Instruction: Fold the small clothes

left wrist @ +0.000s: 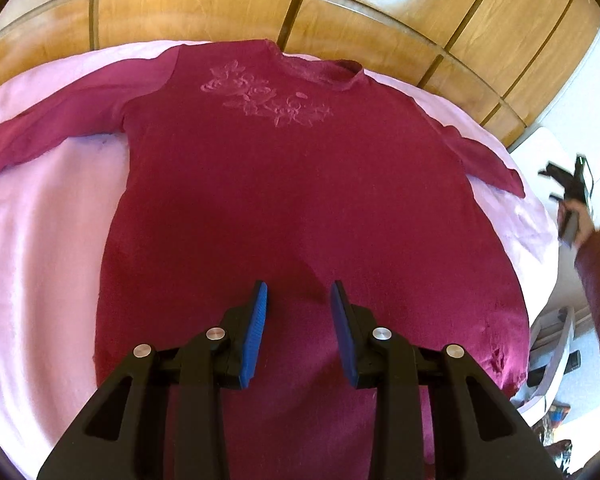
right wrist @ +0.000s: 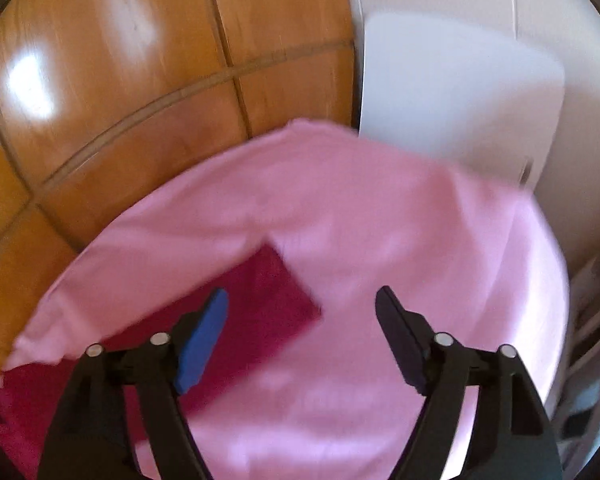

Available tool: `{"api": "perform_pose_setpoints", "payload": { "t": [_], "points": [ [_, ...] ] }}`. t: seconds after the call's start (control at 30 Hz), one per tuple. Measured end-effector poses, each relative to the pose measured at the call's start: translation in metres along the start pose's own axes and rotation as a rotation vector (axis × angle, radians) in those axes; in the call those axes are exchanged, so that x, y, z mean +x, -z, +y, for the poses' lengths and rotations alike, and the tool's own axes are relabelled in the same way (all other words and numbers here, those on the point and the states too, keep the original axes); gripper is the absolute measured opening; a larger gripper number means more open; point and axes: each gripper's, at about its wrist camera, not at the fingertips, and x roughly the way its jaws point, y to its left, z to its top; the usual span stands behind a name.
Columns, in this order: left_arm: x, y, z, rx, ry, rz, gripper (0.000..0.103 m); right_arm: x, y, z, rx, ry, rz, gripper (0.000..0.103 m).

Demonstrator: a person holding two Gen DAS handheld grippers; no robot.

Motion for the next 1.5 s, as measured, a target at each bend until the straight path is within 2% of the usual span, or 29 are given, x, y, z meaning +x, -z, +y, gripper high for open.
{"api": "perform_pose_setpoints", "payload": {
  "t": [0.07, 0.13, 0.23, 0.33, 0.4, 0.47, 0.7, 0.8, 0.87, 0.93, 1.13, 1.3, 1.43, 1.47, 1.5],
  "points": [
    [0.003, -0.001, -0.002, 0.004, 0.0, 0.0, 0.031, 0.008, 0.018, -0.01, 0.056, -0.095, 0.09, 0.048],
    [0.007, -0.001, -0.004, 0.004, -0.008, 0.004, 0.031, 0.022, 0.037, -0.012, 0.112, -0.187, 0.165, 0.044],
    [0.008, 0.0, -0.004, -0.001, -0.022, 0.006, 0.031, 0.04, 0.051, 0.003, 0.152, -0.278, 0.201, 0.044],
    [0.008, 0.004, -0.002, -0.02, -0.026, 0.006, 0.031, 0.061, 0.049, 0.021, 0.189, -0.311, 0.21, 0.046],
    [0.009, 0.006, 0.0, -0.036, -0.027, 0.009, 0.031, 0.07, 0.049, 0.033, 0.158, -0.27, 0.209, 0.043],
    [0.008, 0.006, 0.002, -0.048, -0.023, 0.007, 0.031, 0.073, 0.043, 0.041, 0.101, -0.192, 0.199, 0.009],
    [0.003, 0.003, 0.012, -0.062, -0.001, -0.012, 0.031, 0.053, 0.024, 0.03, 0.042, -0.058, 0.134, 0.007],
    [0.001, 0.0, 0.021, -0.079, 0.014, -0.021, 0.031, 0.042, 0.024, 0.042, -0.008, -0.037, 0.127, 0.006],
    [-0.001, -0.002, 0.025, -0.086, 0.011, -0.028, 0.031, 0.027, 0.022, 0.065, -0.06, -0.056, 0.095, 0.006],
    [-0.005, -0.005, 0.029, -0.099, 0.013, -0.039, 0.031, 0.009, 0.02, 0.095, -0.11, -0.111, 0.061, 0.006],
    [-0.016, -0.01, 0.04, -0.129, 0.034, -0.087, 0.031, -0.039, 0.037, 0.217, -0.294, -0.337, 0.023, 0.006],
    [-0.022, -0.01, 0.042, -0.118, 0.048, -0.112, 0.031, -0.071, 0.092, 0.318, -0.457, -0.54, 0.076, 0.006],
    [-0.022, -0.011, 0.046, -0.127, 0.048, -0.119, 0.031, -0.093, 0.163, 0.391, -0.621, -0.656, 0.137, 0.006],
    [-0.022, -0.012, 0.047, -0.135, 0.052, -0.119, 0.035, -0.095, 0.175, 0.401, -0.647, -0.668, 0.146, 0.007],
    [-0.021, -0.013, 0.048, -0.143, 0.055, -0.119, 0.043, -0.1, 0.19, 0.41, -0.674, -0.682, 0.159, 0.008]
  ]
}}
